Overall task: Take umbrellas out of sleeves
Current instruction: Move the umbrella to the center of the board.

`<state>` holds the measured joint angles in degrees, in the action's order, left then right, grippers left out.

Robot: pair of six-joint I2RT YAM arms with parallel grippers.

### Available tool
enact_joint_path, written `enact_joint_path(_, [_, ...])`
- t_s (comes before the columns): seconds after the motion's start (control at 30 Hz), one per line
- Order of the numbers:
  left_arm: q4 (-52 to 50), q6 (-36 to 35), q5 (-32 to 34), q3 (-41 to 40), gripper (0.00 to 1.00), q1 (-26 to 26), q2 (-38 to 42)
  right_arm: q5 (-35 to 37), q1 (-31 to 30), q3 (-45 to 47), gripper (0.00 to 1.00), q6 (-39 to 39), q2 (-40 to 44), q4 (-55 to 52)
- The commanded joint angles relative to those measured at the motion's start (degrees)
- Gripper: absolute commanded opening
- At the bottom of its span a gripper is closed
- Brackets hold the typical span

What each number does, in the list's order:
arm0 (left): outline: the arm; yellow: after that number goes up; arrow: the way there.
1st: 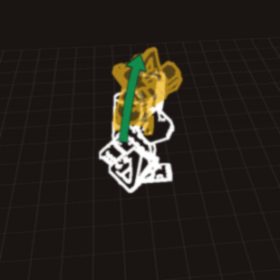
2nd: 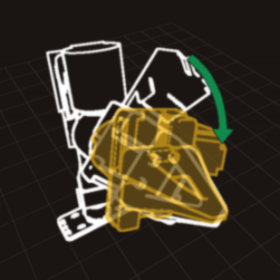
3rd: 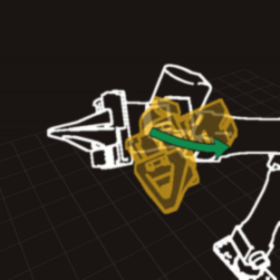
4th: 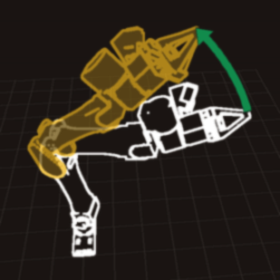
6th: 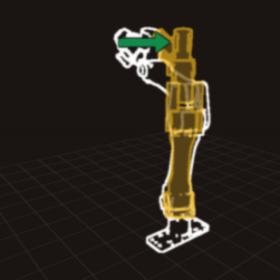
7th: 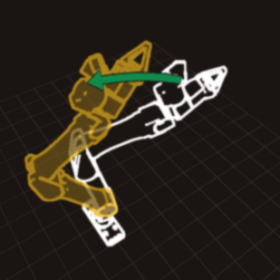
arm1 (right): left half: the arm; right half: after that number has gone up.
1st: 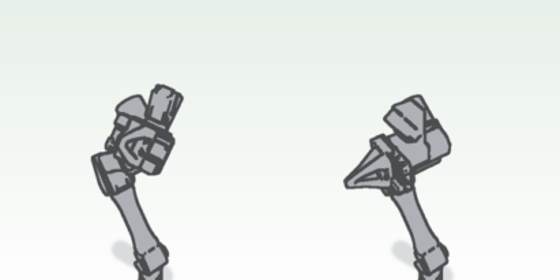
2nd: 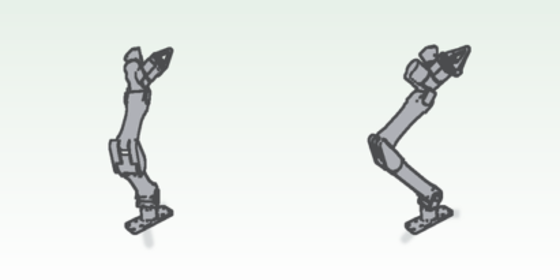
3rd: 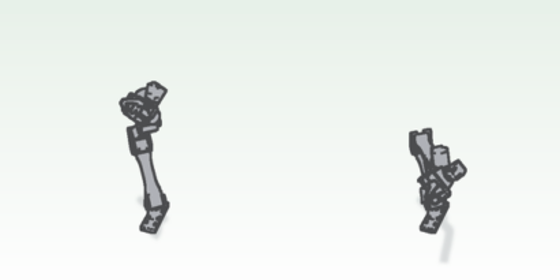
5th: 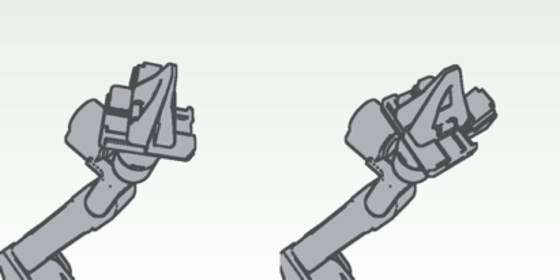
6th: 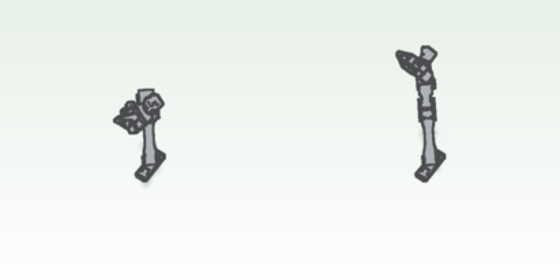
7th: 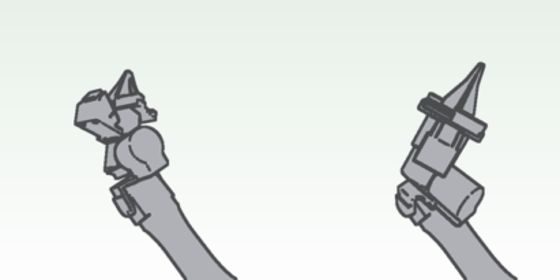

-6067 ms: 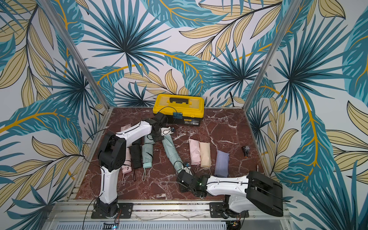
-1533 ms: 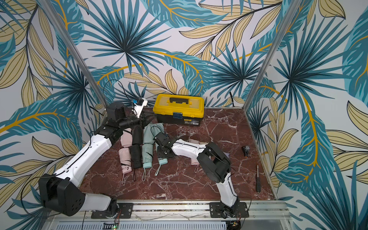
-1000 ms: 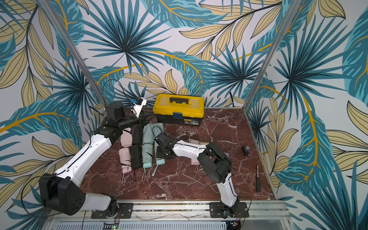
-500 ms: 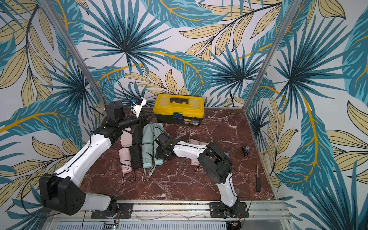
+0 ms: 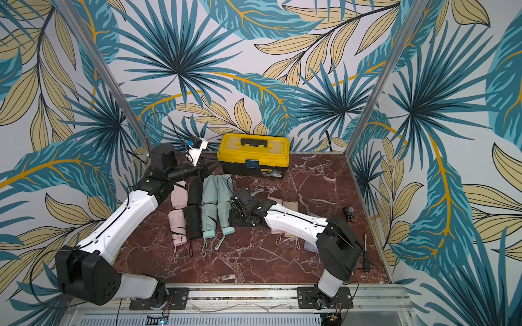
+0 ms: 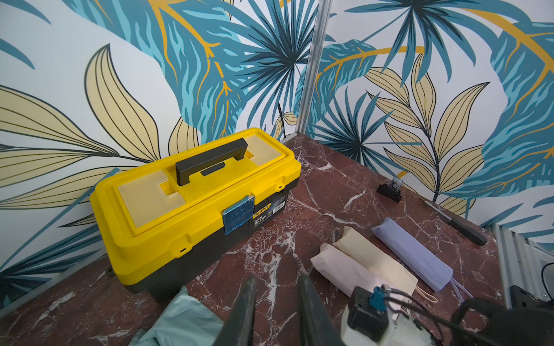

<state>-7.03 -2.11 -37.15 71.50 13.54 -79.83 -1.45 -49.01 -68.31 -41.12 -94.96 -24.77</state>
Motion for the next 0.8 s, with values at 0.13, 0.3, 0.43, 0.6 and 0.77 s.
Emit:
enact_joint_path(0.13, [1.3, -0.3, -0.7, -0.6, 0.26, -0.6, -0.4, 13.3, 0.4, 2.9, 0.65, 4.0, 3.6, -10.4])
enact_joint_path(0.3, [1.2, -0.1, -1.2, -0.2, 0.26, -0.5, -0.6, 21.3, 5.1, 2.8, 0.66, 6.3, 5.4, -17.3])
enact_joint_path(0.43, [1.2, -0.1, -1.3, -0.4, 0.26, -0.5, -0.5, 21.2, 9.2, 5.6, 0.67, 6.8, 6.6, -17.0])
enact_joint_path(0.6, [1.2, 0.1, -1.6, -0.2, 0.26, -0.5, -0.8, 18.1, 13.4, 9.2, 0.67, 7.7, 6.1, -13.2])
enact_joint_path(0.77, [1.2, 0.2, -1.8, -0.1, 0.26, -0.6, -1.1, 17.4, 14.4, 9.7, 0.66, 8.4, 2.2, -10.6])
